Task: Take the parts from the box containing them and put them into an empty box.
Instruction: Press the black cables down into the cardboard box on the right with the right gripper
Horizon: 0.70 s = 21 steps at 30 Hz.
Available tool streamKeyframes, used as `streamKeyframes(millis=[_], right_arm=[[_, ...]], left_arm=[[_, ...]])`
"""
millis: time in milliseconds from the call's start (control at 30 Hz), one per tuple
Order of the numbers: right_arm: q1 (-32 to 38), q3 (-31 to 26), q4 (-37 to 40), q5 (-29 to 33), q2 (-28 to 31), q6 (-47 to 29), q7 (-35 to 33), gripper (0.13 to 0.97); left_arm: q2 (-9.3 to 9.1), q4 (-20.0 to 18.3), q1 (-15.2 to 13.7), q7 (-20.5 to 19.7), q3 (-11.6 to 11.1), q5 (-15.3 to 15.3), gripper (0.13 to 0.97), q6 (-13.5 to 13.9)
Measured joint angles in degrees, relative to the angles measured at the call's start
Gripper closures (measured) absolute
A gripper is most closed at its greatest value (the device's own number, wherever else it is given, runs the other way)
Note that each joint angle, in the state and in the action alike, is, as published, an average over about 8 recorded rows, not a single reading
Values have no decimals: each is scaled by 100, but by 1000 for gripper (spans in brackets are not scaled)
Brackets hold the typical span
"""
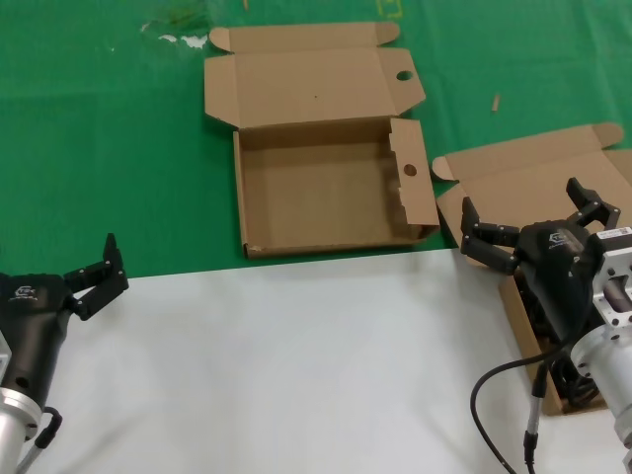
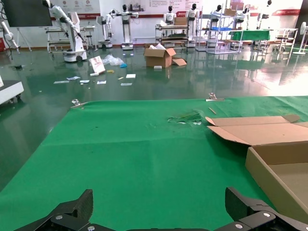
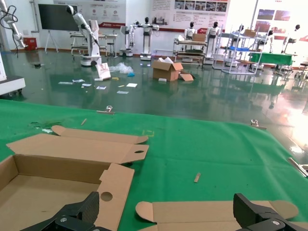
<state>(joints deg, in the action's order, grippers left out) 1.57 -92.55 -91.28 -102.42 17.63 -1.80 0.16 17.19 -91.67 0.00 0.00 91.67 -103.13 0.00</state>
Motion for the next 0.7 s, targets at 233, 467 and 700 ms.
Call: streamKeyframes(millis=[233, 467, 700], right_arm=[[0, 0, 0, 0, 0, 0, 0, 129], [0, 0, 0, 0, 0, 0, 0, 129], [0, 0, 0, 0, 0, 0, 0, 129]], left_arm=[[0, 0, 0, 0, 0, 0, 132, 0], [0, 0, 0, 0, 0, 0, 161, 0], [0, 0, 0, 0, 0, 0, 191, 0]])
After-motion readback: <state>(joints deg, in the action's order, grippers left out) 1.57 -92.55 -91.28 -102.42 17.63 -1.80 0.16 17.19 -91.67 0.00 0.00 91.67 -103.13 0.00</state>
